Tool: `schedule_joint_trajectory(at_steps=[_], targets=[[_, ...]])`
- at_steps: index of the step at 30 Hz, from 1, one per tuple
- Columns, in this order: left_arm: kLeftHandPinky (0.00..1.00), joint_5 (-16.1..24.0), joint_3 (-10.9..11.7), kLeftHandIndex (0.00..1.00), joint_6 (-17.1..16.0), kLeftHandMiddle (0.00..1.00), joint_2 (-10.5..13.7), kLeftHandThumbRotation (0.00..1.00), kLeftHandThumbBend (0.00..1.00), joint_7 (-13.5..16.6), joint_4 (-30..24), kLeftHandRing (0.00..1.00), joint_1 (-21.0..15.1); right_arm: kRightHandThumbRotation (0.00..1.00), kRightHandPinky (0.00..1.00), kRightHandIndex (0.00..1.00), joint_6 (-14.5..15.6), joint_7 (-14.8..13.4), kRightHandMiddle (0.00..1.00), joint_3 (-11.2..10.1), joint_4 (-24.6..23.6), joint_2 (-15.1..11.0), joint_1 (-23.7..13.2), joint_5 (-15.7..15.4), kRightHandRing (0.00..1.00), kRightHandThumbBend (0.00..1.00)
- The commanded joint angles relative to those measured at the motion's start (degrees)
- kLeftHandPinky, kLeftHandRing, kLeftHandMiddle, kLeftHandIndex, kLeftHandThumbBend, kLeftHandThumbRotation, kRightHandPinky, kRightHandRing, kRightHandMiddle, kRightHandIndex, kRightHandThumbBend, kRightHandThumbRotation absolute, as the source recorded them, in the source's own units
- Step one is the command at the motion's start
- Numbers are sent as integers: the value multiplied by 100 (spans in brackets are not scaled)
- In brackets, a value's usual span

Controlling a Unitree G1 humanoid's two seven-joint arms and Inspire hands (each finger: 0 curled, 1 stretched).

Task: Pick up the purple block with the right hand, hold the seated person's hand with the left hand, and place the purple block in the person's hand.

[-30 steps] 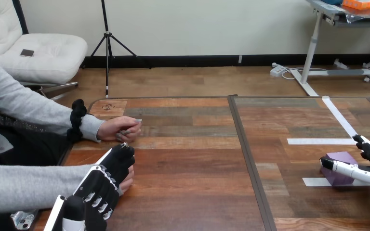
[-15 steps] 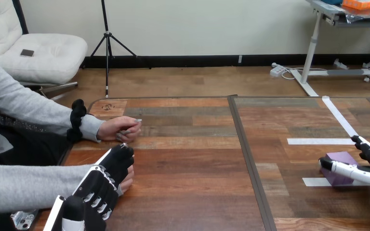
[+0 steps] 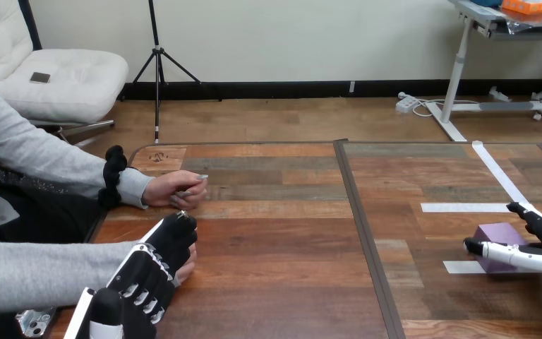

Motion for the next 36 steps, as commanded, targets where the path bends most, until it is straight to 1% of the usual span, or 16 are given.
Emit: schedule_joint_trajectory(at_steps=[1, 4, 7, 9, 15, 18, 25, 28, 34, 36], targets=[[95, -19, -4, 86, -56, 90, -31, 100, 86, -14, -173, 93, -185, 30, 86, 91, 65, -249, 95, 116, -168, 7, -219, -83, 94, 100], [95, -5, 2, 86, -60, 91, -39, 100, 86, -4, -171, 93, -188, 26, 84, 90, 62, -314, 93, 140, -145, 8, -235, -105, 91, 100], [95, -8, 4, 86, -60, 90, -47, 100, 86, 4, -171, 93, -188, 22, 81, 88, 16, -565, 90, 243, -138, -3, -234, -251, 89, 100], [95, -22, 5, 86, -57, 90, -42, 100, 86, -6, -168, 93, -192, 18, 78, 85, 13, -675, 86, 294, -146, -6, -234, -314, 85, 100], [95, -11, 17, 86, -75, 90, -40, 100, 86, -8, -159, 92, -204, 9, 74, 82, -48, -744, 80, 274, -157, 28, -228, -267, 79, 100], [94, -18, 15, 86, -57, 90, -36, 100, 86, -4, -179, 93, -190, 5, 72, 80, -35, -807, 78, 331, -187, 23, -231, -321, 77, 100], [94, -17, 28, 86, -78, 90, -23, 100, 86, -25, -159, 93, -202, 1, 70, 76, 10, -861, 75, 380, -187, 33, -270, -376, 74, 100], [94, -32, 28, 86, -77, 90, -11, 100, 85, -42, -166, 93, -207, 0, 68, 74, -28, -919, 73, 380, -193, 51, -267, -369, 72, 100], [94, -4, 41, 86, -56, 90, -7, 100, 85, -23, -181, 93, -201, 0, 63, 70, -151, -1043, 68, 368, -165, 85, -251, -338, 66, 100], [94, 5, 47, 86, -47, 90, 0, 100, 86, -19, -184, 93, -201, 0, 58, 68, -166, -1071, 64, 379, -157, 88, -253, -348, 61, 100]])
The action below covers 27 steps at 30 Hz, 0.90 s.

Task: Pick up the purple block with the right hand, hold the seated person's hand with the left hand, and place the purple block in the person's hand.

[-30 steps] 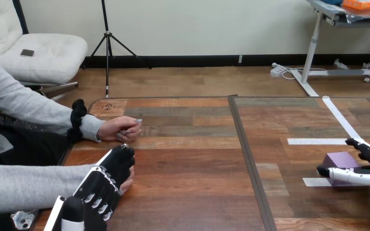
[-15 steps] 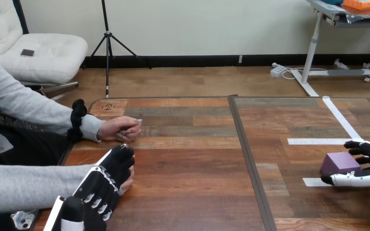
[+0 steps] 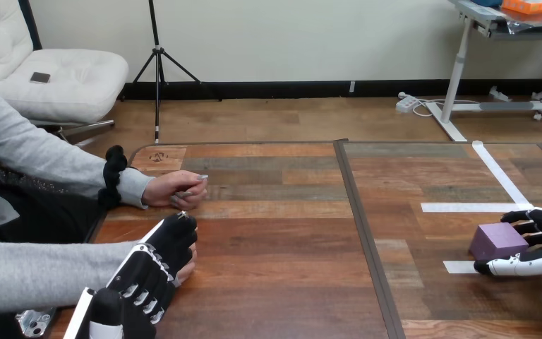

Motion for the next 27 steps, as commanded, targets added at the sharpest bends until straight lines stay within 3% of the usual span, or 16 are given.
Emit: schedule_joint_trajectory(at_steps=[1, 9, 27], targets=[[94, 2, 29, 86, -49, 90, 3, 100, 86, -12, -178, 93, -207, 0, 57, 67, -160, -157, 64, 81, -153, 79, -253, -33, 61, 100], [94, -13, 42, 85, -127, 90, -41, 100, 86, -21, -116, 93, -245, 0, 49, 62, -92, -251, 57, 121, -132, 119, -284, -22, 52, 98], [93, -69, 50, 84, -109, 90, -24, 100, 86, -60, -132, 93, -255, 0, 43, 56, -45, -430, 53, 280, -146, 162, -300, -118, 48, 95]])
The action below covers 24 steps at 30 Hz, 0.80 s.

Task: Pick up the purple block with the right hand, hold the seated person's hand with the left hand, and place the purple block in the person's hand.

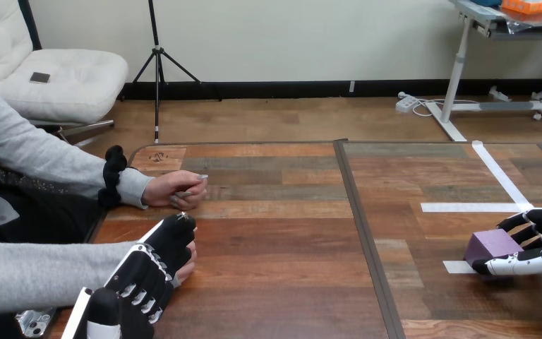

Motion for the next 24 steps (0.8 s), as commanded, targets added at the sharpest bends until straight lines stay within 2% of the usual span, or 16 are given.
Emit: schedule_joint_trajectory(at_steps=[1, 13, 24], targets=[[93, -50, 25, 84, -106, 90, -14, 100, 86, -55, -133, 93, -249, 0, 43, 56, -9, -100, 52, 99, -150, 147, -302, -61, 48, 96], [93, -18, 35, 84, 4, 90, -4, 100, 88, 17, -213, 93, -206, 0, 44, 56, 61, -138, 53, 122, -167, 185, -316, -64, 49, 98], [93, -2, 45, 84, 32, 90, -8, 100, 88, 47, -243, 93, -196, 0, 44, 55, 9, -133, 53, 109, -132, 209, -313, -23, 48, 96]])
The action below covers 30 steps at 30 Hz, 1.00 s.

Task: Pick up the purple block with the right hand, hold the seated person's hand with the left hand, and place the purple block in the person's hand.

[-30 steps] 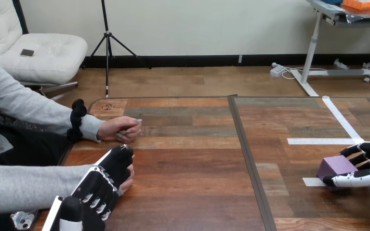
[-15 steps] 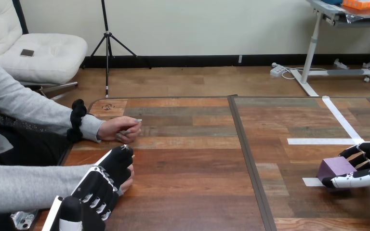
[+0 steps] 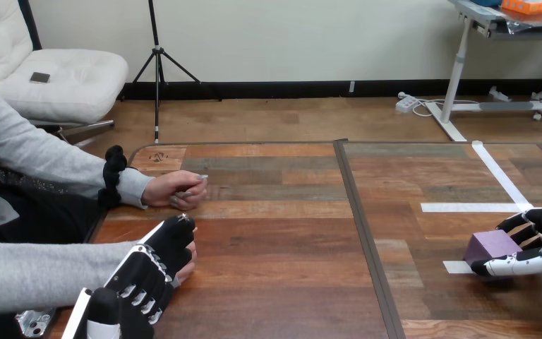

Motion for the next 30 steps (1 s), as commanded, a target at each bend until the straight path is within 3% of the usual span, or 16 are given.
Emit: schedule_joint_trajectory(at_steps=[1, 30], targets=[[93, 1, 42, 84, -52, 90, -19, 100, 88, 20, -220, 93, -214, 0, 44, 55, -33, -48, 53, 50, -123, 194, -300, 3, 48, 96], [94, -12, 59, 82, -91, 88, -12, 100, 87, -3, -170, 93, -282, 0, 38, 47, -518, 15, 46, 224, -233, 29, -242, -144, 43, 82]])
